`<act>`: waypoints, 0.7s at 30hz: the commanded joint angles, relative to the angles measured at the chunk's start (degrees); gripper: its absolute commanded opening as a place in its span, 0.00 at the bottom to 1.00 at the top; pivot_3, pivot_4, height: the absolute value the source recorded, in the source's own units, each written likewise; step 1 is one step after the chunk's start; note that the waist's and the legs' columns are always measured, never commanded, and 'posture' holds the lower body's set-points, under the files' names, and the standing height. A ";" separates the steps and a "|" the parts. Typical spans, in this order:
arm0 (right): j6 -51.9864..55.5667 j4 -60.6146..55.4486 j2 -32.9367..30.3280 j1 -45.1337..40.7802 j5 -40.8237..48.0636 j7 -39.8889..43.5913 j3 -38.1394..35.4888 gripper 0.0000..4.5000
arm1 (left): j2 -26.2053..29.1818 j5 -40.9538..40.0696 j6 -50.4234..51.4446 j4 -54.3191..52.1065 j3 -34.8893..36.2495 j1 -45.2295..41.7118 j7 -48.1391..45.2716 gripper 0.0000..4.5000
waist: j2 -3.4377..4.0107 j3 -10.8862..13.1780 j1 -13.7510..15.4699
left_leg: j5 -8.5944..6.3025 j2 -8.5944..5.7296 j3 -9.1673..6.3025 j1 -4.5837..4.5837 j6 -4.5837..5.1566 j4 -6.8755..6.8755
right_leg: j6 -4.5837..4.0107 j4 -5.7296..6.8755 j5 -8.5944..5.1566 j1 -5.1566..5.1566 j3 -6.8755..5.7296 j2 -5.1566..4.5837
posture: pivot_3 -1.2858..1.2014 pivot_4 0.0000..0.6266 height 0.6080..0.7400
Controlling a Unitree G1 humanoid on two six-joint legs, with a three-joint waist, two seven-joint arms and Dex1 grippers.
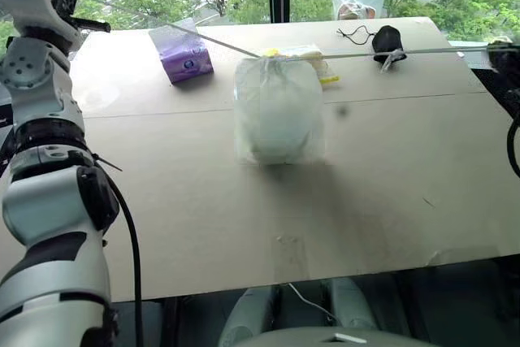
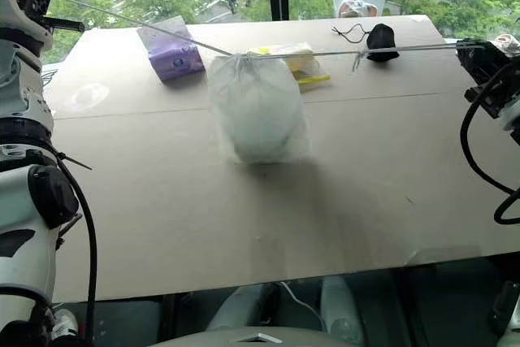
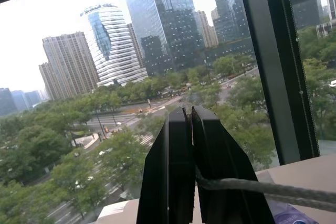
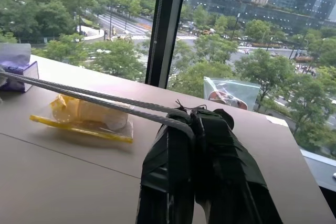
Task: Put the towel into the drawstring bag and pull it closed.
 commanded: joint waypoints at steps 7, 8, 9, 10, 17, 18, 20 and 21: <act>-4.36 7.39 -6.99 -3.45 0.26 4.83 -1.82 0.00 | 2.12 1.70 -0.06 2.91 -0.79 -11.10 -5.93 0.00 | 0.01 -0.01 0.06 | -0.01 -0.02 0.04 -0.08 0.01 -0.11 | 0.00 -0.16 0.00 -0.04 -0.02 -0.08 | 0.52 0.24 1.00; -2.00 3.80 -6.72 1.23 2.71 7.13 -3.06 0.00 | 1.93 0.17 0.73 2.51 0.22 -9.34 -9.06 0.00 | 0.02 -0.02 0.14 | -0.01 -0.01 0.03 -0.07 0.01 -0.13 | 0.00 -0.15 0.00 -0.04 -0.03 -0.07 | 0.52 0.24 1.00; -0.11 -0.06 -6.18 6.27 4.58 8.76 -3.94 0.00 | 1.68 -1.15 1.57 1.82 0.92 -7.07 -12.00 0.00 | 0.03 -0.02 0.01 | -0.01 0.00 -0.06 -0.08 0.01 -0.16 | 0.00 -0.17 0.00 -0.03 -0.09 -0.06 | 0.52 0.24 1.00; 1.72 -3.65 -5.45 11.00 6.44 9.69 -4.60 0.00 | 1.37 -2.41 2.51 0.97 1.53 -4.58 -14.83 0.00 | 0.04 -0.02 0.00 | -0.01 0.02 -0.09 -0.05 0.01 -0.13 | 0.00 -0.10 0.00 -0.02 -0.12 -0.03 | 0.52 0.24 1.00; 4.30 -16.18 0.18 22.14 9.96 5.36 4.61 0.00 | -8.85 -10.93 18.48 -23.80 -1.06 19.47 -30.61 0.00 | 0.26 -0.11 -0.74 | -0.01 0.01 0.07 0.35 0.05 0.02 | 0.09 -0.07 0.10 0.37 0.17 0.01 | 0.52 0.24 1.00; 3.24 -15.18 0.59 19.35 7.94 4.17 8.30 0.00 | -10.75 -11.68 21.25 -29.31 -2.81 21.80 -31.74 0.00 | 0.15 -0.04 -0.68 | -0.03 0.02 0.06 0.62 0.08 0.01 | 0.09 -0.15 0.14 0.68 0.14 0.04 | 0.52 0.24 1.00; 1.23 -11.99 1.12 13.36 3.46 2.96 15.53 0.00 | -14.10 -13.03 27.59 -38.05 -5.60 24.56 -32.04 0.00 | -0.01 0.05 -0.51 | -0.09 0.08 0.01 0.78 0.18 0.01 | 0.09 -0.23 0.21 0.87 0.07 0.09 | 0.52 0.24 1.00; 0.46 -10.55 1.27 11.13 1.57 2.74 18.31 0.00 | -14.99 -13.53 29.91 -41.38 -6.72 25.69 -32.44 0.00 | -0.03 0.05 -0.38 | -0.09 0.09 -0.02 0.77 0.17 0.01 | 0.09 -0.23 0.23 0.87 0.04 0.10 | 0.52 0.24 1.00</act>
